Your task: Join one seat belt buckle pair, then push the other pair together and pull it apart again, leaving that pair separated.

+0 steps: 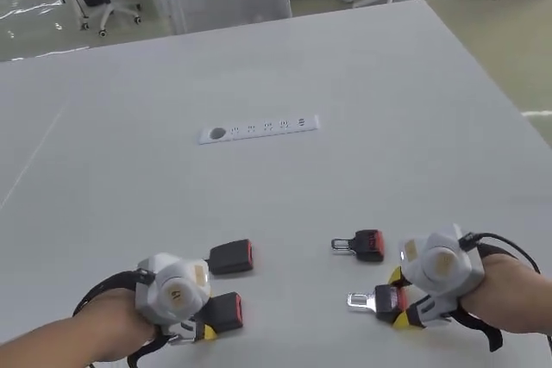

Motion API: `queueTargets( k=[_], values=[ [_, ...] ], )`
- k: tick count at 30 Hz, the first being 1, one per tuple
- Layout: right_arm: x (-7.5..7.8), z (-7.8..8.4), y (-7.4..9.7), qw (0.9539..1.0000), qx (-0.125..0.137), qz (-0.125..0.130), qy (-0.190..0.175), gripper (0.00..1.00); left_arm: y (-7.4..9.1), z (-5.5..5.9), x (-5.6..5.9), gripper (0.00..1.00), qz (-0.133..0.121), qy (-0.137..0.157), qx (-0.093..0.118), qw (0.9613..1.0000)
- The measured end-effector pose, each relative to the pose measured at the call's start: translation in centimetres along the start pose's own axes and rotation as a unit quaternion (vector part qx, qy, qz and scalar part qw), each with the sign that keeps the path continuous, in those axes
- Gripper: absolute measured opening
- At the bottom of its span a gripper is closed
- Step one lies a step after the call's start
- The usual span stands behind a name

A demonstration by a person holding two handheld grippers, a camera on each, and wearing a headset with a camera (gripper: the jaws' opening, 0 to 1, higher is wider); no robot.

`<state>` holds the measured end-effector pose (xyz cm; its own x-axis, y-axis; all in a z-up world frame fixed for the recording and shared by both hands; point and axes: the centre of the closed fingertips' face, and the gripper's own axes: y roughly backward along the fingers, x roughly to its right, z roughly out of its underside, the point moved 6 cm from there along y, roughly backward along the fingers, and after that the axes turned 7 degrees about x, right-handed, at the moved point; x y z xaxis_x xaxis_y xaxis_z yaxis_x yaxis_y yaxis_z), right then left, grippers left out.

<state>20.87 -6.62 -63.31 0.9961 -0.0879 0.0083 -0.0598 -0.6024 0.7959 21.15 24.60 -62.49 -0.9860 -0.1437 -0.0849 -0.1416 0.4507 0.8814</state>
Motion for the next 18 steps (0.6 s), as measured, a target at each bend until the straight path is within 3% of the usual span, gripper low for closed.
queueTargets(
  k=[11,18],
  values=[
    [-0.4,-2.0,-1.5,0.9999,0.015,0.004,-0.007,0.34,-0.1,0.0,-0.1,0.33,0.006,-0.005,-0.007,0.9999],
    [-1.1,-4.2,-3.2,0.9992,0.038,0.002,-0.011,0.34,-0.1,0.0,-0.1,0.33,0.011,-0.012,-0.007,0.9998]
  ],
)
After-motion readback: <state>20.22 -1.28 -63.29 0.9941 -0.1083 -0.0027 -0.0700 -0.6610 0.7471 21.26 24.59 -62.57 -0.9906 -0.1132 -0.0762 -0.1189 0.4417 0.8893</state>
